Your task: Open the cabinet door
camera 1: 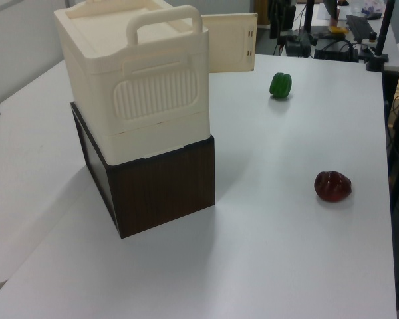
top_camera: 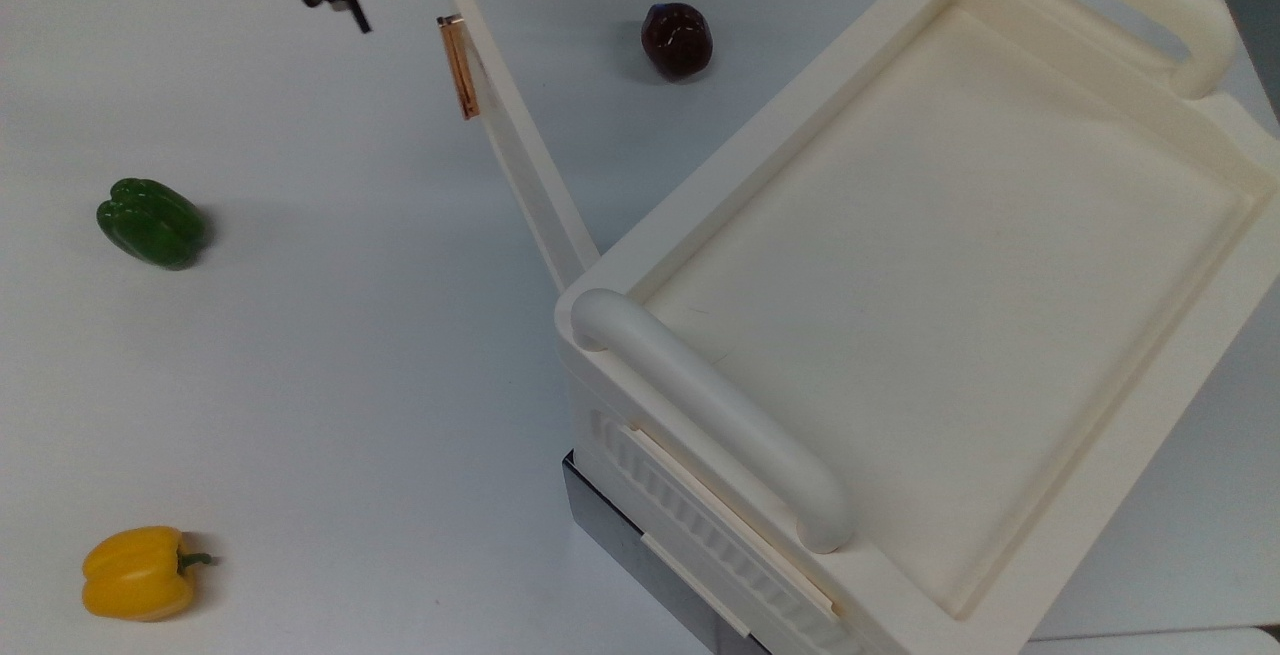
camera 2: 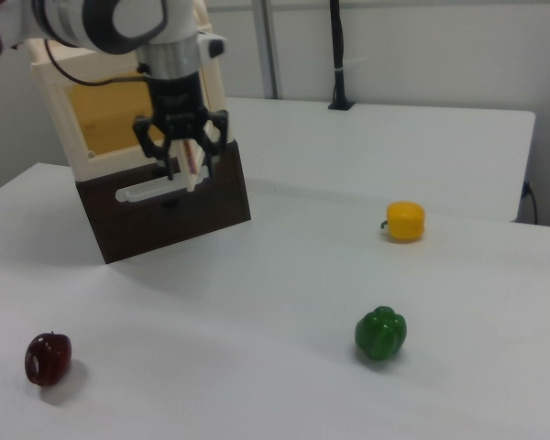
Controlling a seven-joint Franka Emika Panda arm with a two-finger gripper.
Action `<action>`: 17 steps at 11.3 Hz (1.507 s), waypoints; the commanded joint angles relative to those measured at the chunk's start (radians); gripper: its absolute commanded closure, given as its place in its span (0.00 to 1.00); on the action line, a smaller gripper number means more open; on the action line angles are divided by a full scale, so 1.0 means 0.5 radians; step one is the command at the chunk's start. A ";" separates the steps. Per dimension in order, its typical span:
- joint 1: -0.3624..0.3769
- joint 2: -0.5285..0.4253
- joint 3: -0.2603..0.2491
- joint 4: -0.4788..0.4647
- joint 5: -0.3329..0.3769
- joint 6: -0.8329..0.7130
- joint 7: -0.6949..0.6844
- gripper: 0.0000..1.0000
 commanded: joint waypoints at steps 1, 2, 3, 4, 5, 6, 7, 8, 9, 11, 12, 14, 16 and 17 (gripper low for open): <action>-0.118 -0.048 0.029 -0.057 -0.069 -0.032 0.428 0.09; -0.137 -0.051 0.057 -0.069 -0.127 -0.065 0.542 0.00; -0.180 -0.055 0.075 -0.072 -0.145 -0.136 0.619 0.00; -0.217 -0.055 0.112 -0.072 -0.146 -0.139 0.793 0.00; -0.241 -0.061 0.146 -0.094 -0.146 -0.130 1.059 0.00; -0.238 -0.088 0.152 -0.133 -0.152 -0.112 1.274 0.00; -0.241 -0.164 0.152 -0.219 -0.152 -0.109 1.343 0.00; -0.226 -0.271 0.155 -0.362 -0.152 -0.057 1.374 0.00; -0.217 -0.360 0.171 -0.500 -0.158 0.056 1.463 0.00; -0.244 -0.371 0.256 -0.536 -0.231 0.112 1.595 0.00; -0.235 -0.371 0.260 -0.539 -0.241 0.097 1.589 0.00; -0.223 -0.364 0.251 -0.529 -0.241 0.085 1.592 0.00; -0.235 -0.349 0.232 -0.511 -0.238 0.082 1.629 0.00; -0.232 -0.355 0.226 -0.508 -0.238 0.075 1.611 0.00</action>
